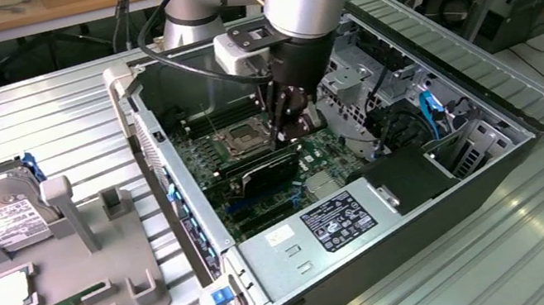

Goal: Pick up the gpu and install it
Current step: 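Insert the gpu into the slot, then press down on the gpu until it lock into place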

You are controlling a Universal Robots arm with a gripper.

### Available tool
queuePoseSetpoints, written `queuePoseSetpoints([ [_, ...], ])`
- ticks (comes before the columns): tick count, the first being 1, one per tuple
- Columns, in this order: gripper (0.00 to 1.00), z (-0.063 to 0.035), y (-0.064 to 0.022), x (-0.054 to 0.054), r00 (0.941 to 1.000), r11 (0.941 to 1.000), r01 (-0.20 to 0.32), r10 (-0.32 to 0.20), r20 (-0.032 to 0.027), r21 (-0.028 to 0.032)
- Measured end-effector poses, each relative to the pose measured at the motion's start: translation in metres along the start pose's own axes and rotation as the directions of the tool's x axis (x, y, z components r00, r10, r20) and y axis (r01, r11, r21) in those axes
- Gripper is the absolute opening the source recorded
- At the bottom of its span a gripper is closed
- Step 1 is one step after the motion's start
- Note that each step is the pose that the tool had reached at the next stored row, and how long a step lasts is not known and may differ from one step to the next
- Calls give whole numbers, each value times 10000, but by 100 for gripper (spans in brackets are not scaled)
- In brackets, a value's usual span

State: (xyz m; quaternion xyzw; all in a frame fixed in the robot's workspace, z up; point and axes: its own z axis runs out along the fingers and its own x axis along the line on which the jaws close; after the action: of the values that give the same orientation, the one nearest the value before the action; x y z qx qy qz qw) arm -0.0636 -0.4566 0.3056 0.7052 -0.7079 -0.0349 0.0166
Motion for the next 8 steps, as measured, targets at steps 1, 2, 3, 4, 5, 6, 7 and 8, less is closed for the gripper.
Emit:
queuePoseSetpoints([
  [1, 11, 0, 0, 0, 10000, 10000, 0, 0, 0, 0],
  [2, 11, 0, 0, 0, 10000, 10000, 0, 0, -1, 0],
  [3, 11, 0, 0, 0, 10000, 10000, 0, 0, 0, 0],
  [4, 11, 0, 0, 0, 10000, 10000, 0, 0, 0, 0],
  [5, 11, 0, 0, 0, 10000, 10000, 1, -1, -1, 0],
  [6, 11, 0, 0, 0, 10000, 10000, 0, 0, 0, 0],
  [7, 11, 0, 0, 0, 10000, 10000, 0, 0, -1, 0],
  [8, 11, 4, 3, 0, 10000, 10000, 1, -1, -1, 0],
])
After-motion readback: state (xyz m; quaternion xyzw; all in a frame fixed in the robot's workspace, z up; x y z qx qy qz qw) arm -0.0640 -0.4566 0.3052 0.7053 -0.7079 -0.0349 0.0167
